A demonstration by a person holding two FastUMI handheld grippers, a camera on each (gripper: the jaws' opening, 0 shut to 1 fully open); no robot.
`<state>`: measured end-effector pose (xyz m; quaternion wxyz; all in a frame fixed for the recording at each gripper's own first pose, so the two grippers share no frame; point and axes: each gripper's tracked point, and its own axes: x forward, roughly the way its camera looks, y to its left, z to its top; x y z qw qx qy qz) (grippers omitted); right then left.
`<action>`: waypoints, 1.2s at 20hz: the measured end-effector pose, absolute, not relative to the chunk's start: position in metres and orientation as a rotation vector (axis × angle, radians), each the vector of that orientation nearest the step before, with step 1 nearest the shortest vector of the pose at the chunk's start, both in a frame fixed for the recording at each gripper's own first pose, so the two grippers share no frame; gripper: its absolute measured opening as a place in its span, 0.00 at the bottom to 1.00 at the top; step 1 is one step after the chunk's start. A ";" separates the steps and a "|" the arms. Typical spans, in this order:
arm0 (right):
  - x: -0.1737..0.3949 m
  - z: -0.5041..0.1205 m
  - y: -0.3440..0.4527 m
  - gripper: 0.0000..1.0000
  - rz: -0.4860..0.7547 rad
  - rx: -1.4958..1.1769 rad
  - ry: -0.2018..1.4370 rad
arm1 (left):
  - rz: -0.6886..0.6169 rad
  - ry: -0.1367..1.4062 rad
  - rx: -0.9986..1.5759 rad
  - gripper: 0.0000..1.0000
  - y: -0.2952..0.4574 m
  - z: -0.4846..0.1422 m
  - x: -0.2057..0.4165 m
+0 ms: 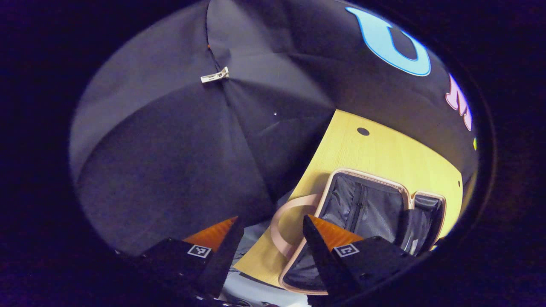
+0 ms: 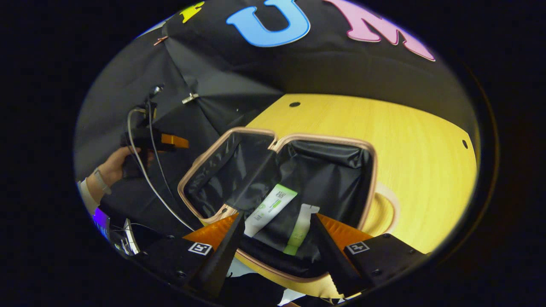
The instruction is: First open the suitcase, pack the skin care products into it, and then close the suitcase.
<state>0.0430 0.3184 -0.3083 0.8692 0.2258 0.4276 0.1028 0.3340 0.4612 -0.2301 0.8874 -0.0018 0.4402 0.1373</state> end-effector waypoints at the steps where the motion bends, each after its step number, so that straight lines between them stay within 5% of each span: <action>1: 0.044 -0.302 0.311 0.97 0.201 0.492 0.874 | 0.286 0.957 -0.024 0.89 0.472 -0.240 0.336; 7: 0.020 -0.296 0.252 0.97 0.056 0.520 0.844 | 0.325 1.202 -0.091 0.89 0.488 -0.330 0.335; 10: 0.004 -0.298 0.236 0.97 0.001 0.537 0.852 | 0.237 1.251 -0.145 0.88 0.474 -0.350 0.336; 11: -0.002 -0.300 0.231 0.97 -0.017 0.533 0.854 | 0.239 1.251 -0.142 0.76 0.470 -0.350 0.339; 13: -0.008 -0.299 0.225 0.97 -0.034 0.523 0.845 | 0.229 1.209 -0.055 0.24 0.471 -0.358 0.349; 17: -0.010 -0.284 0.229 0.97 -0.022 0.500 0.798 | 0.123 1.105 0.017 0.13 0.450 -0.285 0.361; 24: 0.000 -0.254 0.224 0.97 0.013 0.471 0.708 | -0.129 0.792 0.048 0.11 0.345 -0.098 0.376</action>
